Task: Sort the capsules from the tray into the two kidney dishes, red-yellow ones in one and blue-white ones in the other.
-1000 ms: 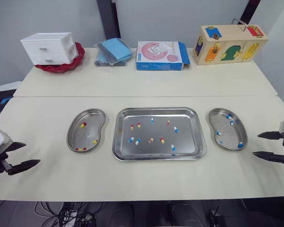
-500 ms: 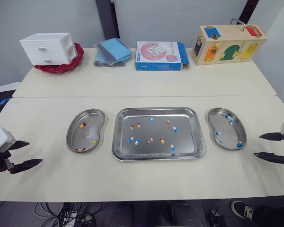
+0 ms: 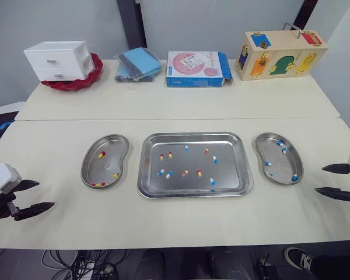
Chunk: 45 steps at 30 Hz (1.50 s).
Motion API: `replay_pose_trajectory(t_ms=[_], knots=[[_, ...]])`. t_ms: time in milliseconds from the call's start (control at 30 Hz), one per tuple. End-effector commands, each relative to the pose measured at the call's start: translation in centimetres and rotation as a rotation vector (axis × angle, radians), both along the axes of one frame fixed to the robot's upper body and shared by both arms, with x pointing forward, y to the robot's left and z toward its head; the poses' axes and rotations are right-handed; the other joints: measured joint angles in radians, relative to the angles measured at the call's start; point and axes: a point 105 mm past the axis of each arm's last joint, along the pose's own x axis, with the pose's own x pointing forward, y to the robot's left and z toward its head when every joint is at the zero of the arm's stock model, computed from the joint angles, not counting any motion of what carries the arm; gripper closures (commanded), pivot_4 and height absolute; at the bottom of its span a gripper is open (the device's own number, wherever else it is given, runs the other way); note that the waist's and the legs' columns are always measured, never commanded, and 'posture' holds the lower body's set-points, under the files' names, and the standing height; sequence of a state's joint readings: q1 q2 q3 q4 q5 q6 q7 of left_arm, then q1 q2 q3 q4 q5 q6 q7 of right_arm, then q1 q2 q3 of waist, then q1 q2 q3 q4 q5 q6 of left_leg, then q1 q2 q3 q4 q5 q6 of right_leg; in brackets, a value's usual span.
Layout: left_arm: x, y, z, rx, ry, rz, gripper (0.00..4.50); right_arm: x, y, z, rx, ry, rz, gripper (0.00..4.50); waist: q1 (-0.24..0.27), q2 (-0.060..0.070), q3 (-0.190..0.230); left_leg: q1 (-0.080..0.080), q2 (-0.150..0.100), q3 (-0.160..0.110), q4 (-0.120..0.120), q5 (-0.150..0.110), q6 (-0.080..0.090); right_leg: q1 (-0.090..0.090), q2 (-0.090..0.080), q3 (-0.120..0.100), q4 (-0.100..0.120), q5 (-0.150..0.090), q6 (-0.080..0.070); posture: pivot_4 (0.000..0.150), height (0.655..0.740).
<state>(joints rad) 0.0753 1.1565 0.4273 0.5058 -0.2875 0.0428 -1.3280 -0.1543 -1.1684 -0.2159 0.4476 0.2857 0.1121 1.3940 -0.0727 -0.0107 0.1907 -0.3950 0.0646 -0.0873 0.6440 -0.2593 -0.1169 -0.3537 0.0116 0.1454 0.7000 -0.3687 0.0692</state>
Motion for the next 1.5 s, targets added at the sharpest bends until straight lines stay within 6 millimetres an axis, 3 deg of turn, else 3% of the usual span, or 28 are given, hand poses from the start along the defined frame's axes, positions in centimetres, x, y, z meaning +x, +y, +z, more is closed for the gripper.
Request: replay_pose_trajectory(t_ms=[33, 167, 300, 467, 567, 700, 800, 933, 1200, 1333, 1500], knots=[[-0.4, -1.0, 1.6, -0.032, -0.051, -0.082, 0.02, 0.2, -0.5, 1.4, -0.034, -0.035, 0.003, 0.0, -0.002, 0.0, 0.0, 0.0, 0.0, 0.0, 0.0, 0.0, 0.0, 0.0, 0.0, 0.0, 0.0, 0.0, 0.0, 0.15, 0.74], [-1.9, -3.5, 1.1, -0.073, -0.088, -0.201, 0.02, 0.4, -0.6, 1.8, -0.04, -0.038, 0.005, 0.0, -0.009, 0.001, 0.0, 0.0, 0.0, 0.0, 0.0, 0.0, 0.0, 0.0, 0.0, 0.0, 0.0, 0.0, 0.0, 0.15, 0.74], [-4.1, -8.6, 0.7, -0.199, -0.234, -0.319, 0.02, 0.3, -0.7, 2.5, -0.048, -0.046, 0.009, 0.0, -0.012, 0.001, 0.0, 0.0, 0.0, 0.002, 0.001, -0.001, 0.002, 0.001, -0.001, 0.002, -0.001, 0.0, 0.0, 0.15, 0.74], [-5.9, -13.7, -0.2, -0.339, -0.362, -0.381, 0.02, -0.3, -0.5, 3.0, -0.04, -0.036, 0.018, 0.0, -0.008, 0.001, 0.0, 0.004, 0.0, 0.002, 0.002, -0.002, 0.003, 0.006, -0.001, 0.002, -0.002, 0.0, 0.001, 0.15, 0.74], [-6.4, -15.3, -1.2, -0.466, -0.451, -0.336, 0.02, -0.8, 0.4, 3.9, -0.032, -0.033, 0.053, 0.0, -0.002, 0.002, 0.0, 0.011, -0.001, 0.002, 0.002, -0.002, 0.003, 0.013, -0.001, 0.003, -0.003, 0.0, 0.001, 0.15, 0.74], [-6.9, -16.3, -3.2, -0.493, -0.488, -0.334, 0.02, -1.1, 6.6, 7.2, 0.047, -0.085, 0.218, 0.0, -0.008, 0.002, -0.001, 0.014, -0.001, 0.004, 0.001, -0.003, 0.004, 0.015, 0.0, 0.005, -0.003, 0.0, 0.001, 0.15, 0.74], [-7.1, -17.0, -3.6, -0.515, -0.5, -0.336, 0.02, -1.4, 11.2, 8.1, 0.126, -0.107, 0.317, 0.0, -0.01, 0.0, -0.001, 0.014, 0.0, 0.003, 0.001, -0.003, 0.004, 0.015, 0.001, 0.005, -0.003, 0.0, 0.001, 0.15, 0.74], [-6.1, -17.6, -3.4, -0.573, -0.528, -0.27, 0.02, -0.4, 18.1, 8.3, 0.227, -0.179, 0.441, 0.0, -0.011, -0.004, -0.002, 0.014, 0.0, 0.003, 0.002, -0.003, 0.004, 0.015, 0.0, 0.006, -0.004, 0.001, 0.002, 0.15, 0.74], [-5.4, -17.5, -3.5, -0.558, -0.548, -0.225, 0.02, 2.6, 28.4, 7.4, 0.247, -0.19, 0.541, 0.0, -0.009, -0.006, -0.002, 0.01, 0.0, 0.002, 0.001, -0.003, 0.004, 0.01, 0.0, 0.004, -0.003, 0.001, 0.002, 0.15, 0.74], [-5.4, -17.7, -3.7, -0.562, -0.549, -0.211, 0.02, 3.4, 32.6, 6.4, 0.216, -0.146, 0.568, 0.0, -0.008, -0.007, -0.003, 0.007, 0.0, 0.0, 0.001, -0.003, 0.004, 0.007, 0.0, 0.002, -0.003, 0.001, 0.002, 0.15, 0.74], [-5.2, -18.0, -3.6, -0.567, -0.554, -0.205, 0.02, 4.6, 36.2, 4.3, 0.137, -0.139, 0.58, 0.0, -0.009, -0.007, -0.003, 0.0, 0.0, -0.003, 0.002, -0.002, 0.004, 0.001, -0.001, -0.001, -0.001, 0.001, 0.001, 0.15, 0.74]])
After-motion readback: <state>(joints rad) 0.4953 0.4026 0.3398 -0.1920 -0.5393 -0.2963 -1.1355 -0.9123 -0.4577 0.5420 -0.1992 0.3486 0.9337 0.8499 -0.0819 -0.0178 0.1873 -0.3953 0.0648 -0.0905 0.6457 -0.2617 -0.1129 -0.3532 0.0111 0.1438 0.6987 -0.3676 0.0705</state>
